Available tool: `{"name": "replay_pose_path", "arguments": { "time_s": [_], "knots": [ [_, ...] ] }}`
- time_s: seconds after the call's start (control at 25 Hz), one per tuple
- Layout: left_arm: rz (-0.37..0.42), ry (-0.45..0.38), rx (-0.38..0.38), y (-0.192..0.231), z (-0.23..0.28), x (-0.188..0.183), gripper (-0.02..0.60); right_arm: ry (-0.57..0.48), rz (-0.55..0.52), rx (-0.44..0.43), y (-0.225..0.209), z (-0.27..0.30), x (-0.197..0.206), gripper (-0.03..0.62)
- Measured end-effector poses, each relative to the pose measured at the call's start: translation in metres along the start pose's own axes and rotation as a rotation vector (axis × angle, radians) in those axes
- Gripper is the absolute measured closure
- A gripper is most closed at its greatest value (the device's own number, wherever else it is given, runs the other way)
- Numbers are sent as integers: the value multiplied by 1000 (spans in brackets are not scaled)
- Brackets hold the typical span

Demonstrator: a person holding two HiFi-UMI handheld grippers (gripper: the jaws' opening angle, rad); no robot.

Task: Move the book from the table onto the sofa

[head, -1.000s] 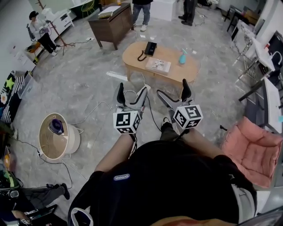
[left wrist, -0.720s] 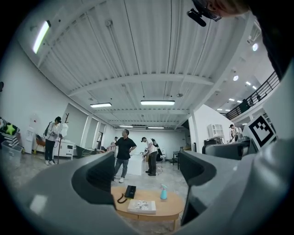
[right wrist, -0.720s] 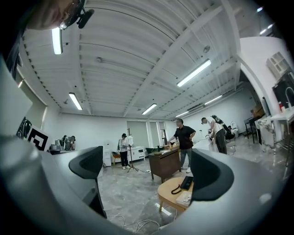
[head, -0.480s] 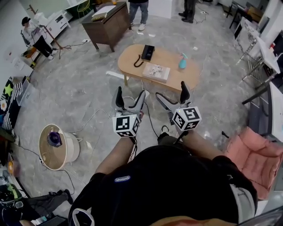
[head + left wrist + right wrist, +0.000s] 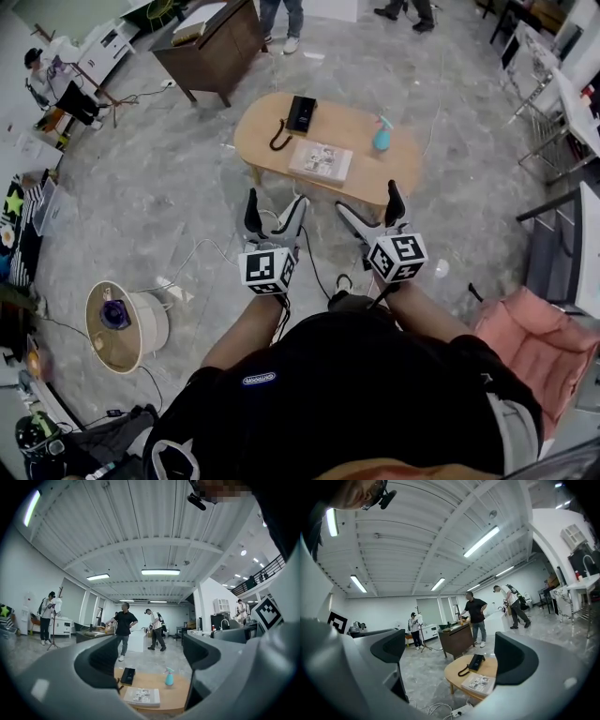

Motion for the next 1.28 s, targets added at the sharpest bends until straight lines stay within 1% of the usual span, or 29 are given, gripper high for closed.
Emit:
{"name": "replay_pose_path", "arguments": {
  "time_s": [0.12,0.24,0.48,0.72,0.92,1.08,1.28],
  "knots": [
    [3,-2,-17,-6,35,1,149,28,25,-4,-27,24,-8,-18],
    [-11,0,-33,-15,58,8,149,62,48,-16,-47,43,-11,-18],
    [-1,63,-26,-16,89,24,149,79,57,-11,-71,63,-16,-18],
    [-9,126,-35,-8,118,50,149,90,61,17,-95,75,-15,-18],
    [-6,173,-26,-4,147,70,149,122,90,54,-121,89,-12,-18],
    [2,203,-13,6,179,90,149,154,61,54,-138,116,-10,-18],
    [7,272,32,20,228,137,152,248,-5,30,-159,168,13,-20]
  ]
}}
Point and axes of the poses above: the fingertips, and each gripper's own axes: z forward along the fingers, y to its left, x out of its underside, the point moved 7 cm from there along -z, backward along the fingers, and after that the axes turned 10 degrees about z, right-handed, at the moved point
